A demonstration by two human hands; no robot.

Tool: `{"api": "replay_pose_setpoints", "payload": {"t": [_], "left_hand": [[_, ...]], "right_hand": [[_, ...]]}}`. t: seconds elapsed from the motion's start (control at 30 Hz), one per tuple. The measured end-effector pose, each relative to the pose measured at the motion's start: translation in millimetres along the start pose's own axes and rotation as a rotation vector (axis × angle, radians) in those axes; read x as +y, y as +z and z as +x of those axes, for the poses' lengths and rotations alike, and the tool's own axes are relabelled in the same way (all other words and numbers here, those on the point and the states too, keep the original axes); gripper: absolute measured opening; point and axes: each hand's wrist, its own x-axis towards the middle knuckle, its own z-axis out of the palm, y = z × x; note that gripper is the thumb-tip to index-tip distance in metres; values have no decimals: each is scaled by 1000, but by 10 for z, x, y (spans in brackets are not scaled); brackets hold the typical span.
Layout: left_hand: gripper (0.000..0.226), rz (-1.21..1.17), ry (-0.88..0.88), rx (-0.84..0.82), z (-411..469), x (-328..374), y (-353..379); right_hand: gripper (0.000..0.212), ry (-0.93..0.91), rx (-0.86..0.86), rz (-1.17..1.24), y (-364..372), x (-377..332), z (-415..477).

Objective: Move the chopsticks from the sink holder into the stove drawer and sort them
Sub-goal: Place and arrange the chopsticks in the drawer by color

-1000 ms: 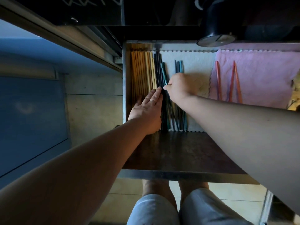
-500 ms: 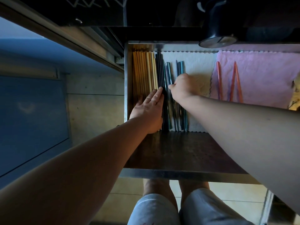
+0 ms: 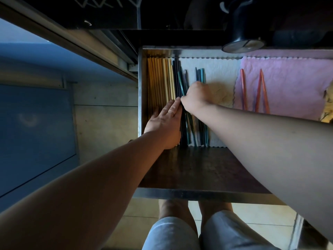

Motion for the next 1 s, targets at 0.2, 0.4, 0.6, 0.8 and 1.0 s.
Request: {"api": "replay_pose_setpoints", "payload": {"t": [0.2,0.4,0.6,0.8,1.0], "left_hand": [[87,12,-2,-15,-7,1,-11],[87,19,11,-15,-12,4,-21],[84,87,24,67,-16,74,18],[83,135,73,84,82,188,45],[86,183,69,65,46,195,33]], "right_hand": [[20,23,70,66,80,87,3],[21,42,15,148,68,183,18],[13,29,110,157,12,316,-113],[4,-14,71,262,13,459,-137],[8,-24,70,308,-46,611,-156]]}}
